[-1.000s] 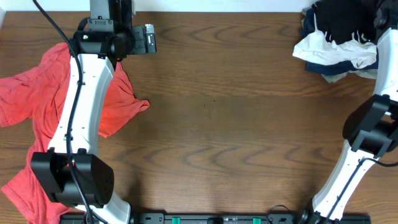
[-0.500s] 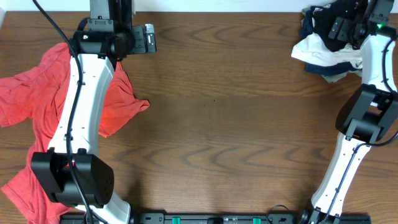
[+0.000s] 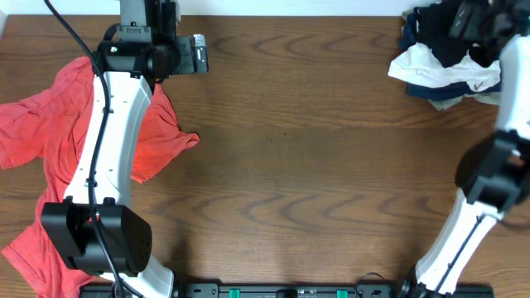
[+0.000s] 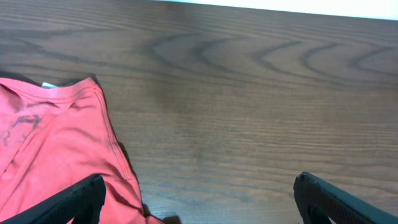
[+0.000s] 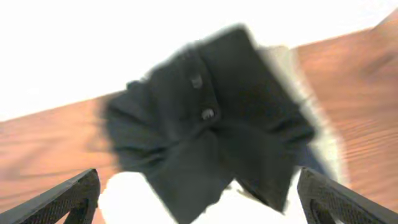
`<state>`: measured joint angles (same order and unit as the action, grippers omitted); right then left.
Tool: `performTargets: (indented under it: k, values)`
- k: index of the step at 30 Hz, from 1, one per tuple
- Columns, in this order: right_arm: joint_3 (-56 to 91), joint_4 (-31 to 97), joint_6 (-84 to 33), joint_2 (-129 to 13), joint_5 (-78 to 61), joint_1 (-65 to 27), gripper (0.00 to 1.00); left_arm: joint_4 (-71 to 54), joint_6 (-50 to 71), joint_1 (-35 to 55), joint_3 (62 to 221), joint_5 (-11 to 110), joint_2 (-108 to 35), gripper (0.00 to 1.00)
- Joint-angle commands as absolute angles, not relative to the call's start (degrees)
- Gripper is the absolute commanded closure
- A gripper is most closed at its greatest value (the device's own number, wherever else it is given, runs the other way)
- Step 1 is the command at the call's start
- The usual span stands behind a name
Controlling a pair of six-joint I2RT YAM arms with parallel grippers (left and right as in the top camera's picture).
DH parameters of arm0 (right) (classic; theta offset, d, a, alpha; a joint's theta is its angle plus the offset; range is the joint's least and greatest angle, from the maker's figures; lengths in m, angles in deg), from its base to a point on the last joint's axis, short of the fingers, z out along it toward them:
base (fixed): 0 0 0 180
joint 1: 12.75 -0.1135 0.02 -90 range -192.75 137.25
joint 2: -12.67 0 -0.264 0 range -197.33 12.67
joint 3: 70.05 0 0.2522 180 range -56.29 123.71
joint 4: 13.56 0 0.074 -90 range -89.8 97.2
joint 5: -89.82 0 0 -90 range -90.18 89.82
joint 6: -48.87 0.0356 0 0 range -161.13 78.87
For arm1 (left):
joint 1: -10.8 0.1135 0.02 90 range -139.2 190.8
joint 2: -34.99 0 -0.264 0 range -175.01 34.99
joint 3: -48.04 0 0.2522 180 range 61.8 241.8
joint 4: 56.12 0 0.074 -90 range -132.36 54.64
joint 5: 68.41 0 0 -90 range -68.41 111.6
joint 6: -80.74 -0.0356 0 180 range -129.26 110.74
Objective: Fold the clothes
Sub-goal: 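Raise the right gripper away from the clothes stack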
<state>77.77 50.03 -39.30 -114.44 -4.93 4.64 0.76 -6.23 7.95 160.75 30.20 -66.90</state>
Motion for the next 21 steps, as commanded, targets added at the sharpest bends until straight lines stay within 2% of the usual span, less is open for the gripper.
performTargets:
  k: [1,14,21]
  values:
    - [78.7,53.3,-40.6,-101.8,-5.6,3.8,0.01,0.8,-5.7,7.8,160.5,30.1,-67.6,0.02]
    - [78.7,78.9,-39.9,-81.5,-6.7,1.8,0.01,0.8,-5.7,7.8,160.5,30.1,-67.6,0.02]
    - [78.7,84.5,-39.9,-77.8,-6.6,1.9,0.01,0.8,-5.7,7.8,160.5,30.1,-67.6,0.02]
